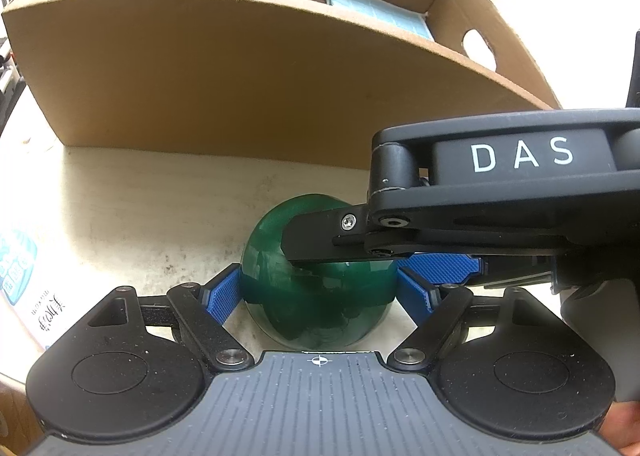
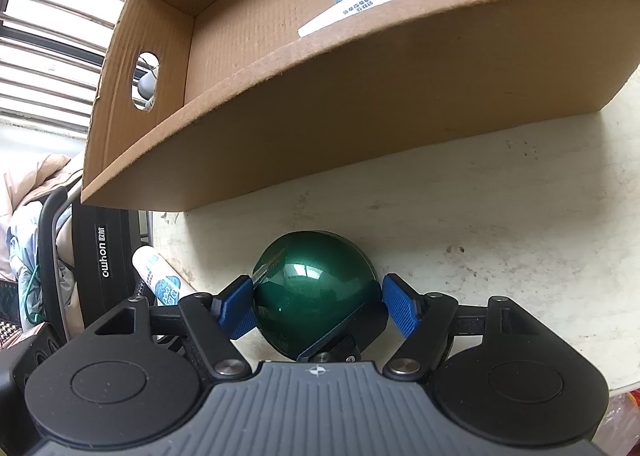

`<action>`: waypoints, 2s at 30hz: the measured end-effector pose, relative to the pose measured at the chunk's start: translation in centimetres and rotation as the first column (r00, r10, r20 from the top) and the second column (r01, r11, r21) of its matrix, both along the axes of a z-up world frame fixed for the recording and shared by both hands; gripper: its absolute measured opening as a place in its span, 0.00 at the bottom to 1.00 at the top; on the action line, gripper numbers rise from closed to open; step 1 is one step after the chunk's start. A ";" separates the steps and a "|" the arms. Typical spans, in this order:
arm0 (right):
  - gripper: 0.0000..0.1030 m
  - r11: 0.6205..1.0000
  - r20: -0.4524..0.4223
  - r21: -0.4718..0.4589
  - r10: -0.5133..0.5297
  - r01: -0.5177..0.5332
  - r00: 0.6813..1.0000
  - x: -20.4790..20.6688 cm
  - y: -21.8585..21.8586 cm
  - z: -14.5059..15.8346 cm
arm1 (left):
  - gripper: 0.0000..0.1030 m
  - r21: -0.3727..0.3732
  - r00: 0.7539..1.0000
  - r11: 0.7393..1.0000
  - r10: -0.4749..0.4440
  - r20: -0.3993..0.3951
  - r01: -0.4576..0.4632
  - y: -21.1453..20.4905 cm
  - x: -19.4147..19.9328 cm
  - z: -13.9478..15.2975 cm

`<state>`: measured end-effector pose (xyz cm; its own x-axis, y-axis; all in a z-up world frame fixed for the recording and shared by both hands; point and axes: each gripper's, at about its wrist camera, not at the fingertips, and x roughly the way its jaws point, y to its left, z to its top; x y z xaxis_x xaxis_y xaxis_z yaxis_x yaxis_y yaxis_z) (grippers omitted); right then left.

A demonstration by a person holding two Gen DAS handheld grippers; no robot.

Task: Organize objects
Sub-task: 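Hold the dark green ball clamped between both grippers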

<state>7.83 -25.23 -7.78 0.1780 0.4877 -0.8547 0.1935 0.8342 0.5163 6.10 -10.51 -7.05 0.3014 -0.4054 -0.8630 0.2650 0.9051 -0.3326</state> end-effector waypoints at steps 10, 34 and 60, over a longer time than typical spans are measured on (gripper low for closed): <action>0.73 1.000 0.019 0.000 -0.003 0.003 1.000 0.7 0.0 0.1 | 0.79 0.000 1.000 1.000 0.000 0.009 0.000 -0.4 0.8 -0.1; 0.74 1.000 0.010 -0.006 0.001 -0.001 1.000 1.1 0.1 -0.2 | 0.79 -0.010 1.000 1.000 -0.016 0.011 0.016 -0.2 2.3 -1.0; 0.79 1.000 -0.027 -0.008 0.003 -0.003 1.000 0.9 -0.1 -0.4 | 0.91 -0.005 0.999 0.999 -0.040 0.013 0.040 -0.4 0.3 -1.3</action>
